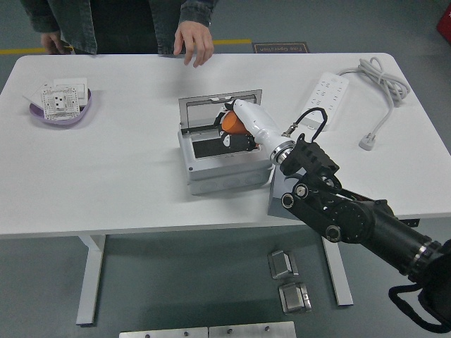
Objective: Pick up the cylinder from the cube,place it in the box,flap close box
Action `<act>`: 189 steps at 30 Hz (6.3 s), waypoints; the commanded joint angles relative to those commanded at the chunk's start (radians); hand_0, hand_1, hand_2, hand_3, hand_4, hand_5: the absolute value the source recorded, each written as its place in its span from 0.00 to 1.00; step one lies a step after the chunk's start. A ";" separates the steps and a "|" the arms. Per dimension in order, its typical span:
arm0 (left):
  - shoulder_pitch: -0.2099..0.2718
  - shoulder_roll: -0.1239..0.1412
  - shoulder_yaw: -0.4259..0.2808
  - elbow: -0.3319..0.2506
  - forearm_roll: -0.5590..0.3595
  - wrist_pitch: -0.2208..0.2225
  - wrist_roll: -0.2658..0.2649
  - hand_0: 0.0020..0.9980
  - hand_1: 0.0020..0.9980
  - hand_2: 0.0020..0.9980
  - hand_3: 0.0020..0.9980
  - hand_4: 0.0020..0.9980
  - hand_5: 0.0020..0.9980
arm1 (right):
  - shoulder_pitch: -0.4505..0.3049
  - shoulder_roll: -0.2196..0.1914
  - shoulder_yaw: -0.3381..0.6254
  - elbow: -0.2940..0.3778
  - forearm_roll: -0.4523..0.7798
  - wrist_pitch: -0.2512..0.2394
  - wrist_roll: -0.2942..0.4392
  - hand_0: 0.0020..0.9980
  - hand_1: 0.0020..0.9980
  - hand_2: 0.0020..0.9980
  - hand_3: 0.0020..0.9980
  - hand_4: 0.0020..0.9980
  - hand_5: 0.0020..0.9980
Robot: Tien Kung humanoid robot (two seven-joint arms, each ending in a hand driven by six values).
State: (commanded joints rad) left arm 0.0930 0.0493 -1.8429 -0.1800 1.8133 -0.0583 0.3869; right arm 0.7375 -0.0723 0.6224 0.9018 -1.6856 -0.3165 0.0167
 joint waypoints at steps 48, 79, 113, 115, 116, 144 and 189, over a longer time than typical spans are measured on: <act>-0.008 -0.007 0.006 0.000 0.012 -0.001 -0.013 0.75 0.78 0.77 0.89 0.60 0.17 | 0.053 -0.138 -0.116 0.148 0.014 0.063 -0.026 0.65 0.63 0.69 0.85 0.97 0.36; -0.030 0.008 0.038 0.000 -0.007 -0.001 -0.005 0.75 0.78 0.77 0.88 0.56 0.16 | 0.235 -0.009 -0.064 -0.232 0.287 0.085 0.086 0.62 0.58 0.67 0.79 0.80 0.35; -0.018 -0.002 0.111 0.000 -0.088 0.005 -0.022 0.75 0.78 0.76 0.87 0.55 0.15 | 0.101 -0.221 -0.227 0.228 0.202 0.042 0.013 0.56 0.53 0.65 0.79 0.80 0.38; -0.017 -0.004 0.112 0.000 -0.090 0.005 -0.023 0.75 0.78 0.76 0.87 0.55 0.15 | 0.077 -0.219 -0.218 0.228 0.209 0.035 0.020 0.56 0.53 0.65 0.79 0.80 0.38; -0.016 -0.005 0.111 0.000 -0.089 0.005 -0.023 0.75 0.78 0.76 0.87 0.55 0.15 | 0.059 -0.217 -0.211 0.228 0.213 0.029 0.026 0.51 0.53 0.65 0.78 0.80 0.38; 0.023 -0.012 -0.050 0.000 0.040 -0.002 -0.015 0.75 0.78 0.76 0.87 0.55 0.15 | -0.460 -0.231 0.494 0.544 0.160 -0.054 0.155 0.43 0.51 0.65 0.78 0.79 0.39; 0.011 0.017 0.005 0.000 -0.031 0.001 -0.030 0.75 0.78 0.77 0.88 0.55 0.14 | -0.699 -0.153 1.002 0.541 0.481 -0.067 0.386 0.55 0.54 0.67 0.77 0.83 0.41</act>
State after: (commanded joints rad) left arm 0.1038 0.0663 -1.8378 -0.1800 1.7825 -0.0568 0.3571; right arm 0.0390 -0.2251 1.6248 1.4429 -1.2042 -0.3833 0.4023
